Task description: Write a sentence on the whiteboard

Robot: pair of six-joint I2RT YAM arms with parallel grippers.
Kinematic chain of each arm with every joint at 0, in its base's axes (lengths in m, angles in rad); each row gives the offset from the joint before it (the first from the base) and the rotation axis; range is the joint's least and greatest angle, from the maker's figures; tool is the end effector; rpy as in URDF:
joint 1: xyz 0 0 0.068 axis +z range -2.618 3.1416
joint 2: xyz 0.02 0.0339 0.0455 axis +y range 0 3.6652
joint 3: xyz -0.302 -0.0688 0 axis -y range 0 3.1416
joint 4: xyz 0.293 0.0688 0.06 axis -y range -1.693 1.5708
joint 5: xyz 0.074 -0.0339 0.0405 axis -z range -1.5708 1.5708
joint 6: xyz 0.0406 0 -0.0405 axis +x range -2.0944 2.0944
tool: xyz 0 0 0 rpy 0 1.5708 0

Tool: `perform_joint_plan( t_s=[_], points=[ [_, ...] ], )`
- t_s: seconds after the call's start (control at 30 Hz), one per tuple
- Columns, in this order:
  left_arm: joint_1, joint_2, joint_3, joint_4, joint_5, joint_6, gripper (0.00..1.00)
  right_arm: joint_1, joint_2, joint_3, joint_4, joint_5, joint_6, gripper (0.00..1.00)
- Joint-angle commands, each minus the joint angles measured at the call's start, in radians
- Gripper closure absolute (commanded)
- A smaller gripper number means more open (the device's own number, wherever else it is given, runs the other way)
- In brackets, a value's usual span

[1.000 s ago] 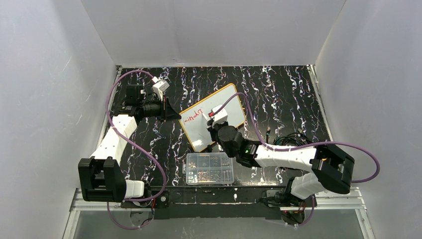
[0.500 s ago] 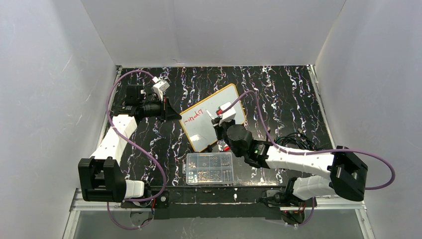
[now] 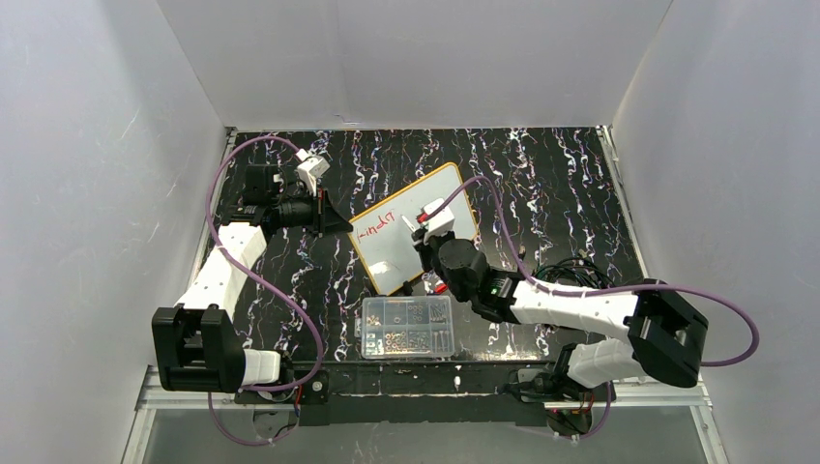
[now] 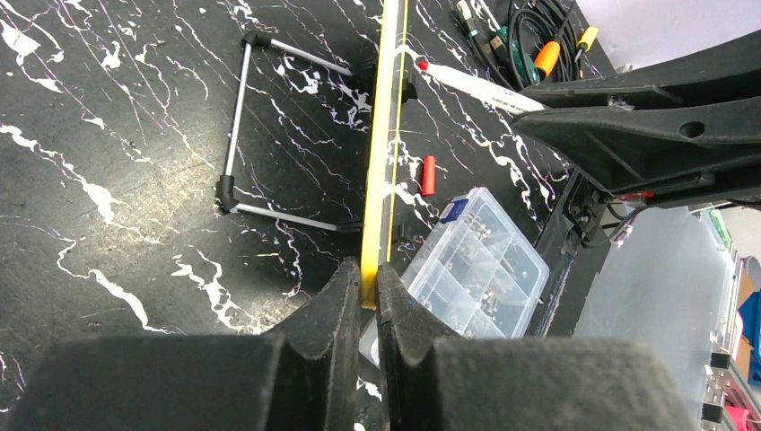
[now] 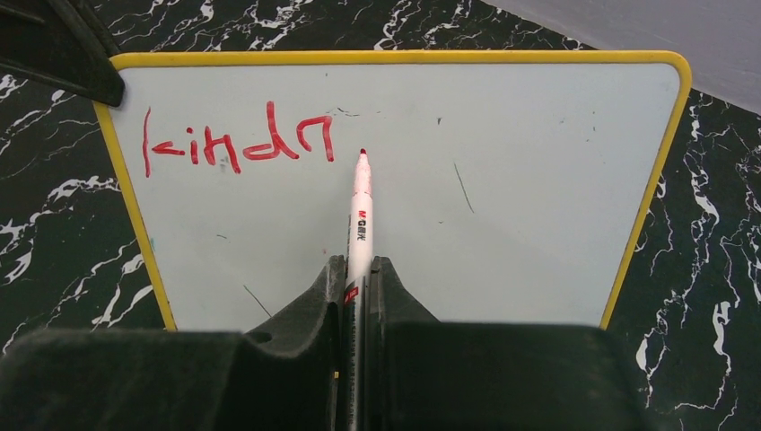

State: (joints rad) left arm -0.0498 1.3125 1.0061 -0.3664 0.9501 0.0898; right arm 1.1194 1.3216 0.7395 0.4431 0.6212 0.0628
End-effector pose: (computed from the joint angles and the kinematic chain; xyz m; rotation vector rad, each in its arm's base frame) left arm 0.3146 -0.0487 0.3135 0.6441 1.9921 -1.0254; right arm 0.1649 0.2860 0.2804 -0.4296 1.6410 0.3565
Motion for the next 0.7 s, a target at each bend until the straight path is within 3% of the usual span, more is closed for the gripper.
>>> perform_joint_plan(
  t_s=[0.0,0.67],
  points=[
    [-0.004,-0.032,0.004,-0.021,0.022,0.010,1.00,0.000,0.015,0.019,0.080,-0.009,-0.028,0.99],
    [-0.004,-0.034,0.005,-0.022,0.024,0.009,1.00,0.000,0.090,0.059,0.108,0.050,-0.054,0.99]
  ],
)
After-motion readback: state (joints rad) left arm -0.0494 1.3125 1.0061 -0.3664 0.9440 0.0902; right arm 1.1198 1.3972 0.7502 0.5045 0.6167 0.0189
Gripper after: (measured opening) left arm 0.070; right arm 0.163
